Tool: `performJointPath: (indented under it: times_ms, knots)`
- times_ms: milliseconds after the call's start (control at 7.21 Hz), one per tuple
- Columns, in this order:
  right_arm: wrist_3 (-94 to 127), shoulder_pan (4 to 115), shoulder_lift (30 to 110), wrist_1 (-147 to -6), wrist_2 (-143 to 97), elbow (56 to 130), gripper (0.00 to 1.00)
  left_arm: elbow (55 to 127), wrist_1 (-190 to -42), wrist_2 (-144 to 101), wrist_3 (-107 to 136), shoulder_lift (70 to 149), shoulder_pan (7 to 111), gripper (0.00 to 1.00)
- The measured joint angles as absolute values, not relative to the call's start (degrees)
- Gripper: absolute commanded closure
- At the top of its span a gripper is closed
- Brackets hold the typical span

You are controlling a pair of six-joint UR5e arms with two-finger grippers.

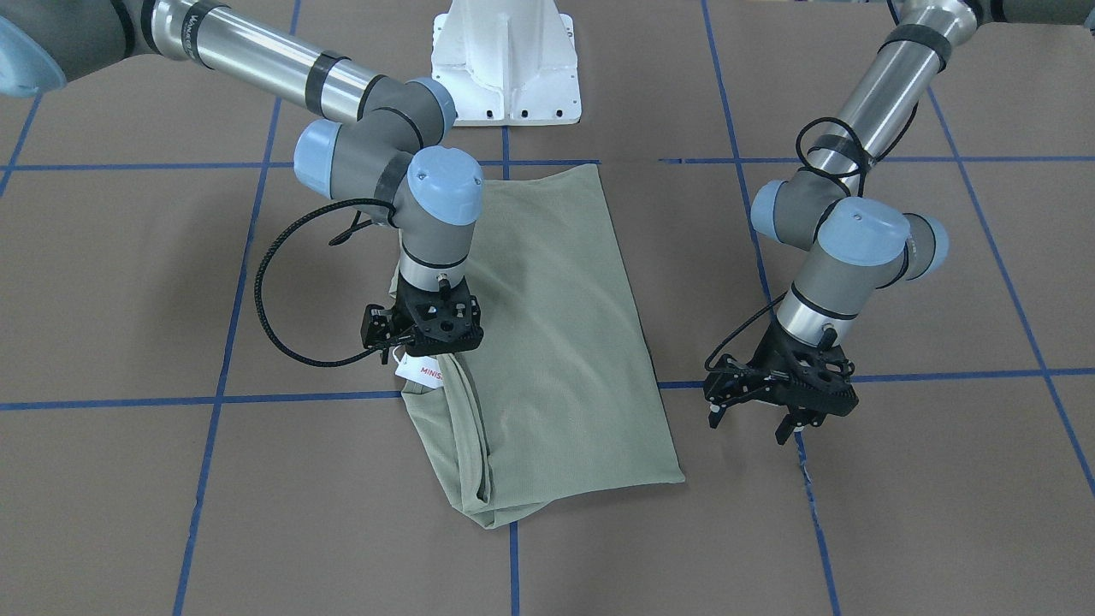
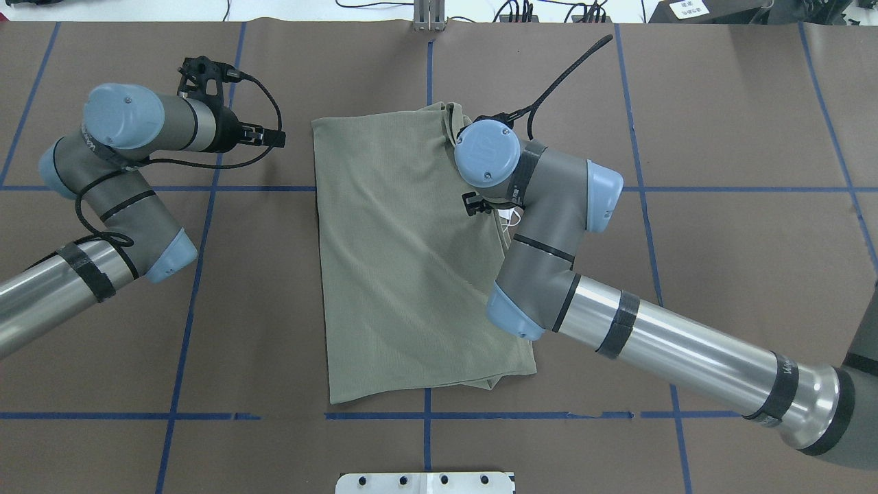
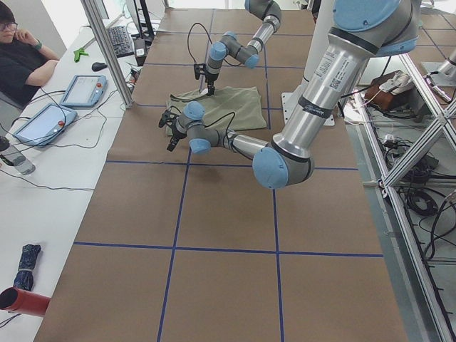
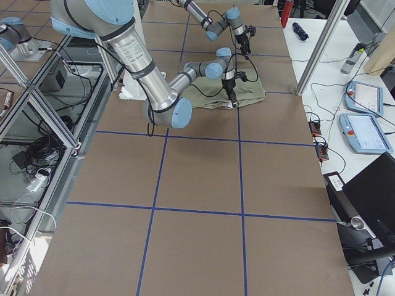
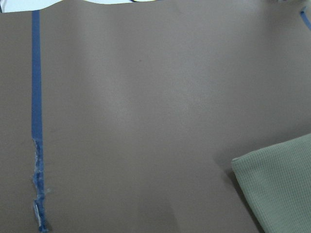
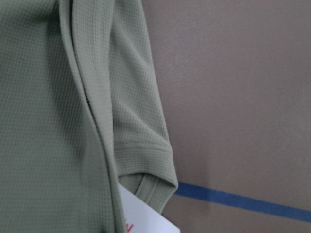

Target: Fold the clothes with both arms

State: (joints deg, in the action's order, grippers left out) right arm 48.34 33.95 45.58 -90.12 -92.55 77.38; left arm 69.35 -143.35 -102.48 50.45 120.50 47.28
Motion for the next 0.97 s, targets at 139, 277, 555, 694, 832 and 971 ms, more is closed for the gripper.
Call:
performJointPath:
  times_ms: [139,277,555,694,832,971]
  knots:
    - [46.59,35.34,47.53,-89.85,-93.16,77.62,0.00,69.35,-143.36,-102.48,50.47,120.51,47.28,0.00]
    - [44.83,36.72,49.80,-89.48,-93.54,78.46,0.00,69.35,-143.41,-102.48,50.50,120.53,47.29,0.00]
    - [44.08,39.16,51.76,-88.71,-96.12,81.98,0.00,69.66,-143.44,-102.56,50.58,120.56,47.25,0.00]
    - [45.38,39.77,52.41,-87.10,-98.51,84.66,0.00,70.37,-143.40,-102.64,51.51,120.58,47.23,0.00]
    - [48.92,39.96,54.07,-84.17,-100.62,88.00,0.00,71.64,-143.32,-102.88,54.25,120.37,47.15,0.00]
    - [54.31,39.59,57.33,-80.17,-101.82,92.38,0.00,74.54,-143.21,-103.87,58.11,119.10,46.80,0.00]
